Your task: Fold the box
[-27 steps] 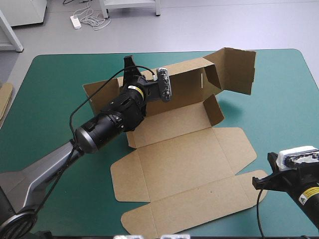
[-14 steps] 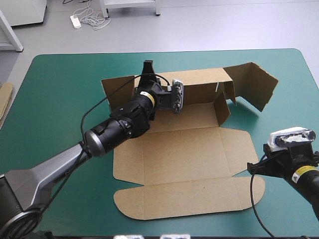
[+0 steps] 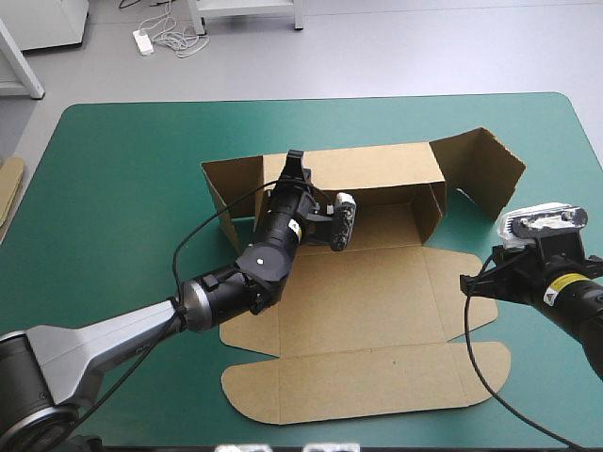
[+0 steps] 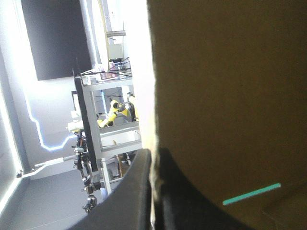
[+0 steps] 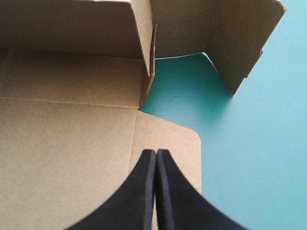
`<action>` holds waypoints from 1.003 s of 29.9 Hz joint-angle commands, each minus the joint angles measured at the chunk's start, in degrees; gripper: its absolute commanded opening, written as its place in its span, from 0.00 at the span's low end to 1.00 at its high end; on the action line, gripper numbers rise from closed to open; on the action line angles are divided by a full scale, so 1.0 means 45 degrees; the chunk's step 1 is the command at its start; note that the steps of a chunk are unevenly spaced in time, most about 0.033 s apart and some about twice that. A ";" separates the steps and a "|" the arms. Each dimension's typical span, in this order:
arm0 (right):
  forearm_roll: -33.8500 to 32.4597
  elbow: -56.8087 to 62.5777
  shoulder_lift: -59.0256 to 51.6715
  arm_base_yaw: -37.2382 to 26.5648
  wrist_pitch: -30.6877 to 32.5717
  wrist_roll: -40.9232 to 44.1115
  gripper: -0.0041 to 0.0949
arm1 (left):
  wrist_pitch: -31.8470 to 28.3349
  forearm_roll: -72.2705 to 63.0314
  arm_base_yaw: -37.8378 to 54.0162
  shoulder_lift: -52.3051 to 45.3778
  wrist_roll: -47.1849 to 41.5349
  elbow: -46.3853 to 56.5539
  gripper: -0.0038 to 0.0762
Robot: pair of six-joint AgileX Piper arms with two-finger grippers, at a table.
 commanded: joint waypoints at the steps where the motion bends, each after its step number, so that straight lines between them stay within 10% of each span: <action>1: -0.0143 -0.0711 0.0272 0.0042 -0.0544 0.0040 0.03 | 0.0168 0.1695 -0.0141 -0.0564 -0.1222 0.0495 0.04; 30: -0.0606 -1.1597 0.9223 -0.1134 0.3834 -0.0513 0.02 | -0.0288 -0.2399 -0.0141 -0.1098 -0.0546 -0.0089 0.05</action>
